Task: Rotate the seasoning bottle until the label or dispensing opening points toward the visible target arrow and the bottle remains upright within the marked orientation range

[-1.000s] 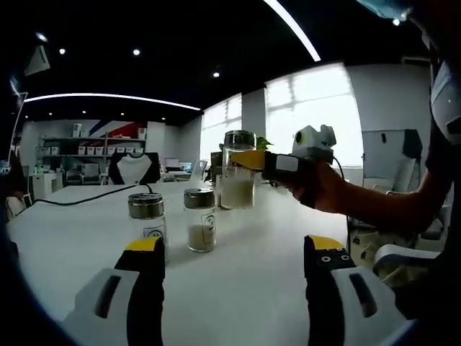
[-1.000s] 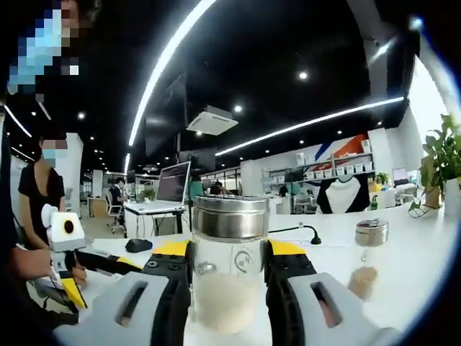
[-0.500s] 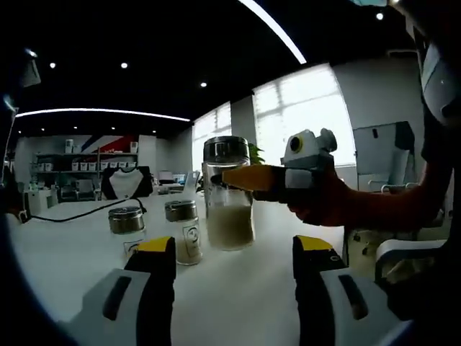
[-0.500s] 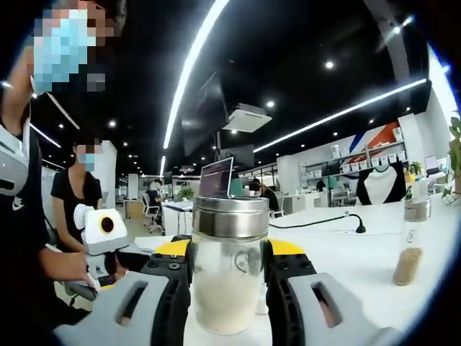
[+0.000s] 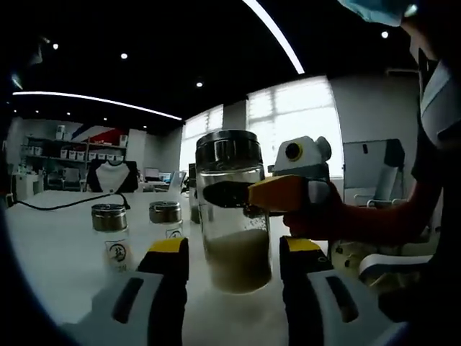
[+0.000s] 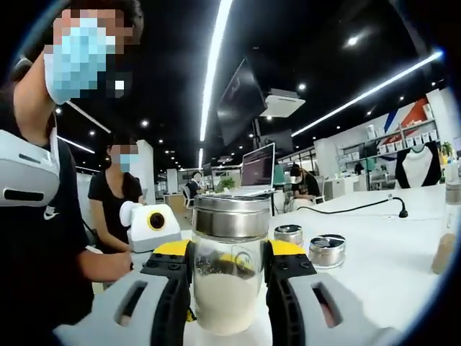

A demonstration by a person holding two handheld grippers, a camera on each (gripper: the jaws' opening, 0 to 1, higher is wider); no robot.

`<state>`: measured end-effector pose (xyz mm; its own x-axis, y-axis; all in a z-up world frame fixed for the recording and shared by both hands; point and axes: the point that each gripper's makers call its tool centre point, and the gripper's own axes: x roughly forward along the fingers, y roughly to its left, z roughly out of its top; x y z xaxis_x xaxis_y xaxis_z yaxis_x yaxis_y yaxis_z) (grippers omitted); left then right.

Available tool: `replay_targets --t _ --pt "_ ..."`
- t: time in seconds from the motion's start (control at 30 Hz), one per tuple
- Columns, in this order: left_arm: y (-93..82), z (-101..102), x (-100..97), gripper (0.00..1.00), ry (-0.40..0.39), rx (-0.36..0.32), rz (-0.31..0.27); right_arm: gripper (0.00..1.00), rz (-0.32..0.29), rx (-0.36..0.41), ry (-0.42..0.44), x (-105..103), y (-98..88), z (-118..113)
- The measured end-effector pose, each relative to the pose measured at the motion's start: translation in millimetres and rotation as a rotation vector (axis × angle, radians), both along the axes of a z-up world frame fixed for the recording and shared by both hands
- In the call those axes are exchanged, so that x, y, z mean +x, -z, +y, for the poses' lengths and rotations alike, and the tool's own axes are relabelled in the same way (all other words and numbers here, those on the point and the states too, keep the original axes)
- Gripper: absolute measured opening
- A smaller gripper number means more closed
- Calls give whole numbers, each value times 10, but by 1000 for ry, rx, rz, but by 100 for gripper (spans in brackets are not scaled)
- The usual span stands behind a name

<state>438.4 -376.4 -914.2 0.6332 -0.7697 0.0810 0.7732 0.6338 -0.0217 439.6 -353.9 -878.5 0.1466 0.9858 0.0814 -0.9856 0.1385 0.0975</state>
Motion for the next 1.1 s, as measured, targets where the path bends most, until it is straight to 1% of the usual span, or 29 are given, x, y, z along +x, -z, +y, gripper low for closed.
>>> replay_targets --t 0.07,0.13,0.17,0.23,0.3,0.37,0.43,0.53,0.57,0.63,0.67,0.7,0.73,0.77,0.8,0.87,0.9,0.97,1.0,1.03,1.07,1.1 --pt "-18 -2 -15 47 13 -11 -2 37 21 22 -27 -37 -18 7" --pt "-49 -28 -52 45 48 -40 8 37 26 43 -50 -69 -48 6" --pt "-59 -38 -62 45 60 -57 22 37 37 65 -67 -93 -77 1" --pt "-55 -77 -98 44 93 -74 57 37 38 85 -105 -145 -101 1" --pt "-50 -118 -131 44 122 -108 99 37 36 98 -128 -182 -109 5" --pt "-48 -128 -136 44 122 -114 108 37 45 109 -139 -189 -107 4" --pt "-43 -131 -131 44 104 -108 114 37 52 115 -138 -178 -100 0" --pt "-31 -100 -115 43 58 -73 105 38 71 117 -124 -142 -82 -14" --pt "-26 -65 -89 43 19 -35 74 38 73 115 -119 -135 -77 -15" --pt "-30 -21 -47 43 -45 10 36 38 81 122 -76 -69 -81 -28" --pt "-5 -1 -23 43 -81 45 34 39 74 114 -42 -27 -65 -25" --pt "22 12 -3 43 -108 70 47 39 67 112 -15 4 -53 -17" --pt "56 45 42 43 -155 109 55 40 56 103 33 54 -29 -5" --pt "69 58 64 43 -182 134 48 41 56 94 60 76 -10 11" --pt "78 57 87 43 -211 172 20 41 60 90 75 77 0 44" --pt "87 68 111 43 -247 190 2 42 61 87 116 113 3 60" --pt "87 73 125 43 -271 201 -12 42 83 85 150 151 15 68" --pt "97 72 133 43 -290 203 -8 43 97 83 175 178 21 75" --pt "95 80 138 43 -306 202 -7 43 117 88 212 212 21 72" --pt "81 98 142 43 -330 198 -13 44 120 88 232 230 17 70" --pt "67 117 146 43 -355 207 -28 44 126 85 243 229 16 74" --pt "48 156 152 43 -403 245 -61 44 136 85 257 231 12 76"
